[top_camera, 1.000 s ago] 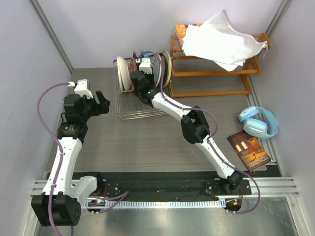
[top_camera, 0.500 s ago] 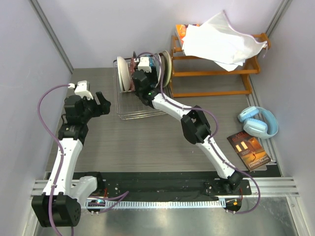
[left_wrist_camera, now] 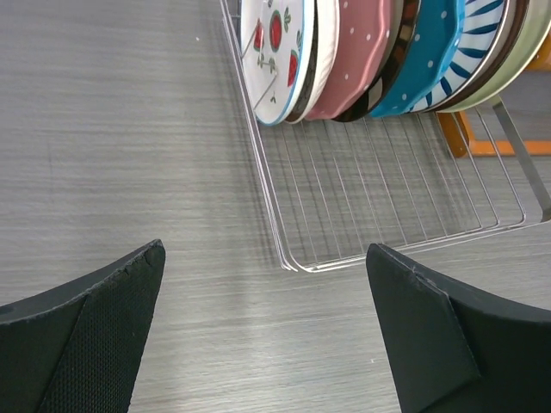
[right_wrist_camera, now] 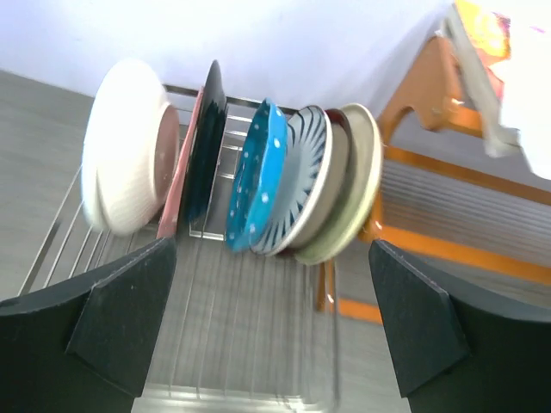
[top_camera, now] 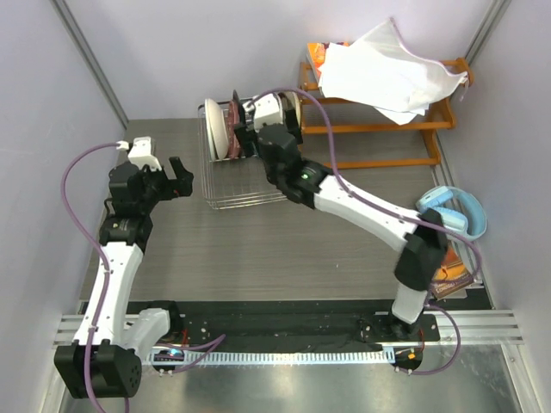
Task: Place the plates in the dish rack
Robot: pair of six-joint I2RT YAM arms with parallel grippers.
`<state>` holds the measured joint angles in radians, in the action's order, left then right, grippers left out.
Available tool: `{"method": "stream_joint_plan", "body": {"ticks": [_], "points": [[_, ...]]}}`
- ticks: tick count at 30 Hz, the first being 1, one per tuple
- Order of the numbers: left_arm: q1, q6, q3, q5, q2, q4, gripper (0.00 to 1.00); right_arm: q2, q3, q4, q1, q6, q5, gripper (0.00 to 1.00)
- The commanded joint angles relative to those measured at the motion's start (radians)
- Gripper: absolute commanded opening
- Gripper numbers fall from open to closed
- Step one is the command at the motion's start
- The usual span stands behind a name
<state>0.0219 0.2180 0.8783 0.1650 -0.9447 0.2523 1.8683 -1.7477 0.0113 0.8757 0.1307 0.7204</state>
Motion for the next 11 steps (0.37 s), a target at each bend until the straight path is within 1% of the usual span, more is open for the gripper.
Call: {"method": "stream_joint_plan", "body": {"ticks": [1,2,3,4,5,6,8,11], "points": [[0.0,-0.113,0.054,0.004,0.012,-0.008,0.99,-0.263,0.283,-0.067,0.005,0.033,0.045,1.0],[0.0,-0.129,0.057,0.008,0.011,-0.002,1.0,-0.309,0.345,-0.045,0.003,0.052,0.048,1.0],[-0.002,-0.153,0.06,0.011,0.014,-0.002,1.0,-0.351,0.449,-0.016,0.0,0.078,0.047,1.0],[-0.004,-0.167,0.062,0.019,0.012,-0.002,1.0,-0.395,0.494,-0.016,-0.006,0.116,0.039,1.0],[-0.004,-0.18,0.071,0.033,0.008,0.001,0.99,-0.458,0.531,-0.016,-0.009,0.128,0.039,1.0],[-0.004,-0.19,0.077,0.037,0.004,0.002,0.99,-0.486,0.587,-0.016,-0.012,0.135,0.04,1.0],[-0.004,-0.206,0.088,0.042,-0.008,0.005,1.0,-0.543,0.628,-0.017,-0.041,0.127,0.042,1.0],[-0.004,-0.213,0.109,0.031,-0.023,0.03,0.99,-0.587,0.659,-0.037,-0.076,0.109,0.027,1.0]]}}
